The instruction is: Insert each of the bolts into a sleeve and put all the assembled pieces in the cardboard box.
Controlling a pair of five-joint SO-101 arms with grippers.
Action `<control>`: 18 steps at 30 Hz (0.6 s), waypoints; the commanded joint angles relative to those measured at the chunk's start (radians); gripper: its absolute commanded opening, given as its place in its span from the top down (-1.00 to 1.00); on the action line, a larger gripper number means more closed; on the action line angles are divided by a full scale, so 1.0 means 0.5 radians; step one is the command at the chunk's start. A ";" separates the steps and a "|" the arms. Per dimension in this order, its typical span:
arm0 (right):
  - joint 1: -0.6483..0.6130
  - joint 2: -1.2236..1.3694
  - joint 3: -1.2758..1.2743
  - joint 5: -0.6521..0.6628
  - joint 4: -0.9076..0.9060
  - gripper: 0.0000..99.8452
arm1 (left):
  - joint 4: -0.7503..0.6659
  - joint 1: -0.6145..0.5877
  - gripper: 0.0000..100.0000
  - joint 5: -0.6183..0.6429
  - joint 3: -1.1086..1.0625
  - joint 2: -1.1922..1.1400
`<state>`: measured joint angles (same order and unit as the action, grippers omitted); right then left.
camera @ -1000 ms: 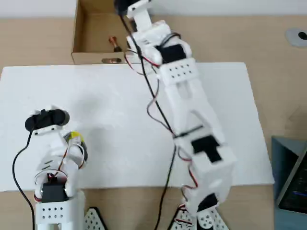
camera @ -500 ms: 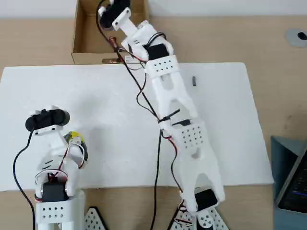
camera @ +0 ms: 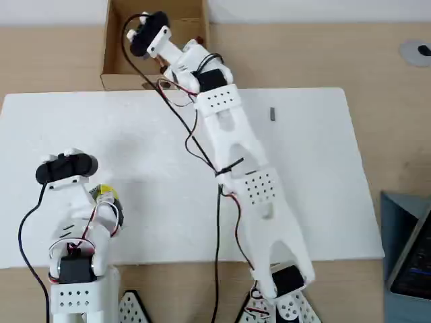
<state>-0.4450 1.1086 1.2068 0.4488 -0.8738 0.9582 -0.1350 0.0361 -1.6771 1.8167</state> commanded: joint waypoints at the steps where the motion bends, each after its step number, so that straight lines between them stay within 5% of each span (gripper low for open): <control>1: -0.014 -0.051 0.170 0.006 -0.009 0.71 | -0.034 0.003 0.99 -0.003 -0.009 0.014; 9: -0.011 -0.057 0.219 0.006 -0.025 0.71 | -0.034 0.003 0.99 -0.003 -0.009 0.014; 18: -0.011 -0.051 0.760 -0.003 -0.574 0.71 | -0.034 0.003 0.99 -0.003 -0.009 0.014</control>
<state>-0.4434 1.1070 1.4584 0.4488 -1.0871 0.9582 -0.1350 0.0361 -1.6771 1.8167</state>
